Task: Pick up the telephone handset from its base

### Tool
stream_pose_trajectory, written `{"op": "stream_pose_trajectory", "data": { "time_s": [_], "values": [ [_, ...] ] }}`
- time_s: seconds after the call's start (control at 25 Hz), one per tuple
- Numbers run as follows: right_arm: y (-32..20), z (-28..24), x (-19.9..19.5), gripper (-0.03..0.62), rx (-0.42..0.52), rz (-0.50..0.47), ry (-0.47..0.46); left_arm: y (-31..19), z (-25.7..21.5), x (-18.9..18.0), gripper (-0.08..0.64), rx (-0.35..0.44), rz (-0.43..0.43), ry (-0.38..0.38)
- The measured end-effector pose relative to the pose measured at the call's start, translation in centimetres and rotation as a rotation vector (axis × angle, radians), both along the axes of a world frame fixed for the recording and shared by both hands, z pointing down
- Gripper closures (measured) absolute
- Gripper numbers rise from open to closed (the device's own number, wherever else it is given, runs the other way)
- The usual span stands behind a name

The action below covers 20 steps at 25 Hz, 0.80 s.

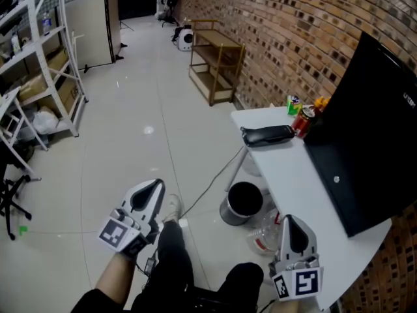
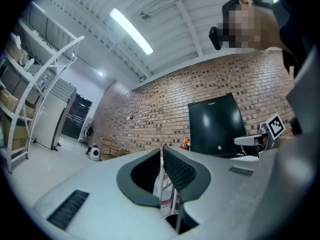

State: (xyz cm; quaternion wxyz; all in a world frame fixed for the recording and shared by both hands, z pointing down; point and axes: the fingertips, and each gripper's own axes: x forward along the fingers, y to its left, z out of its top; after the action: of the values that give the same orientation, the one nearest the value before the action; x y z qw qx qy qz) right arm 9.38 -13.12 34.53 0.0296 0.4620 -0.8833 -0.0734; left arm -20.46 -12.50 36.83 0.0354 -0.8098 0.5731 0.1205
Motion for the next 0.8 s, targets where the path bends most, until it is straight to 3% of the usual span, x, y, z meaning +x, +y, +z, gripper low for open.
{"op": "stream_pose_trajectory", "data": {
  "time_s": [0.36, 0.8],
  "values": [
    [-4.3, -1.1, 0.8, 0.583, -0.007, 0.053, -0.011, -7.1, -1.0, 3.0, 0.54, 0.0, 0.095, -0.077],
    [-7.8, -2.0, 1.8, 0.583, 0.0, 0.134, -0.067, -11.8, -3.6, 3.5, 0.54, 0.039, 0.169, -0.028]
  ]
}}
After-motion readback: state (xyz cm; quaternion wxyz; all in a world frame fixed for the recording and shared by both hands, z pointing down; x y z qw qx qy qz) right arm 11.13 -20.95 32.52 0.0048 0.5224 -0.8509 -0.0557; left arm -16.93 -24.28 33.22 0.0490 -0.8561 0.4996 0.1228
